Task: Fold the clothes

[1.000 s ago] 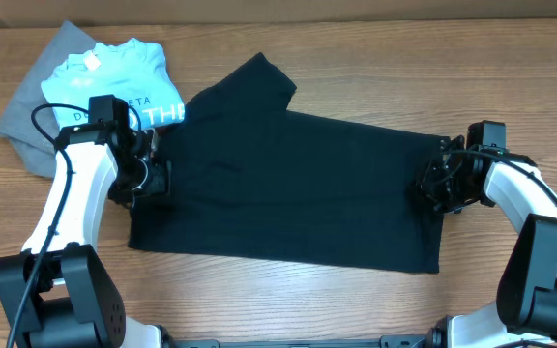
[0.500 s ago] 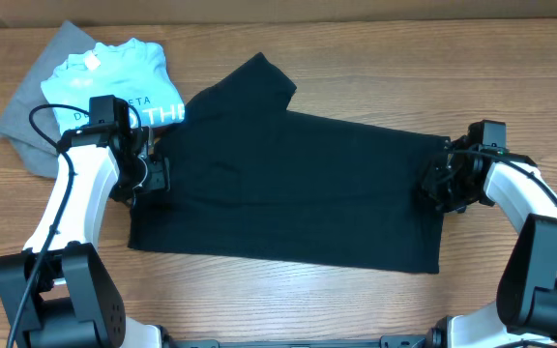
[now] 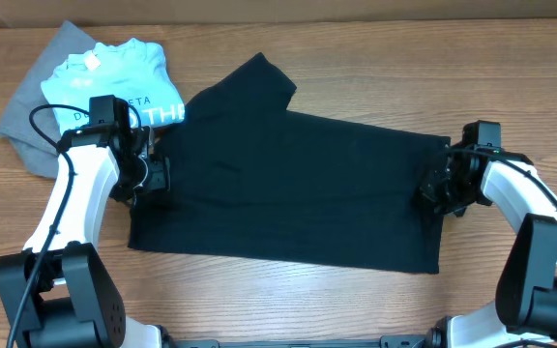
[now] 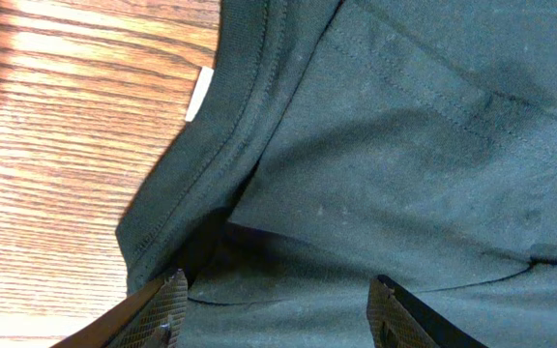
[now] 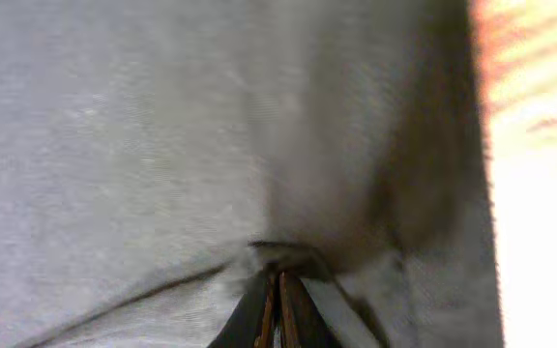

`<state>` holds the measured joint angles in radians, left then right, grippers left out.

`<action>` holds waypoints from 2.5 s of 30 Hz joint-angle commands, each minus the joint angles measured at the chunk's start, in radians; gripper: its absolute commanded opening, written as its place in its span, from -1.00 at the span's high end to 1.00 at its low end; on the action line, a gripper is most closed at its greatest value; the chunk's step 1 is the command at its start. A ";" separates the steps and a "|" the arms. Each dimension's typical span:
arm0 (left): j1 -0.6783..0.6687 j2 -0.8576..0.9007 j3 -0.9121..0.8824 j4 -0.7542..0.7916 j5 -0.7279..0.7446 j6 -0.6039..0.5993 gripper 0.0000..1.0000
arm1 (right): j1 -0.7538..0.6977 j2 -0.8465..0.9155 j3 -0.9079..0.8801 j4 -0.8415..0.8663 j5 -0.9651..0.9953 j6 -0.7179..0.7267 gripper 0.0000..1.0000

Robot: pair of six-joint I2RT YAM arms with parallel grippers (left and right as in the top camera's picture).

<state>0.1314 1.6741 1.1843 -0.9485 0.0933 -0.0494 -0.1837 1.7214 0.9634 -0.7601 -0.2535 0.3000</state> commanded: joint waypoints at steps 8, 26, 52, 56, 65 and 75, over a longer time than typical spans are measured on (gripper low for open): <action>-0.003 -0.005 -0.005 0.004 0.011 -0.006 -0.26 | -0.016 -0.242 0.078 -0.187 0.068 0.012 0.92; -0.003 -0.005 -0.005 0.010 0.008 0.005 -0.27 | -0.016 -0.560 0.078 -0.578 0.080 0.138 0.92; -0.003 -0.005 -0.005 0.022 0.012 0.005 -0.28 | -0.013 -0.851 0.077 -0.863 0.087 0.329 0.92; -0.003 -0.005 -0.005 0.022 0.012 0.005 -0.28 | -0.013 -0.843 0.062 -0.792 0.157 0.376 0.92; -0.003 -0.005 -0.005 0.021 0.012 0.005 -0.27 | -0.013 -0.682 -0.033 -0.626 0.168 0.385 0.92; -0.003 -0.005 -0.005 0.022 0.012 0.005 -0.27 | -0.013 -0.492 -0.042 -0.406 0.208 0.385 0.92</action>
<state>0.1314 1.6741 1.1843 -0.9272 0.0933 -0.0490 -0.1963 1.2049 0.9226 -1.1961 -0.0677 0.6800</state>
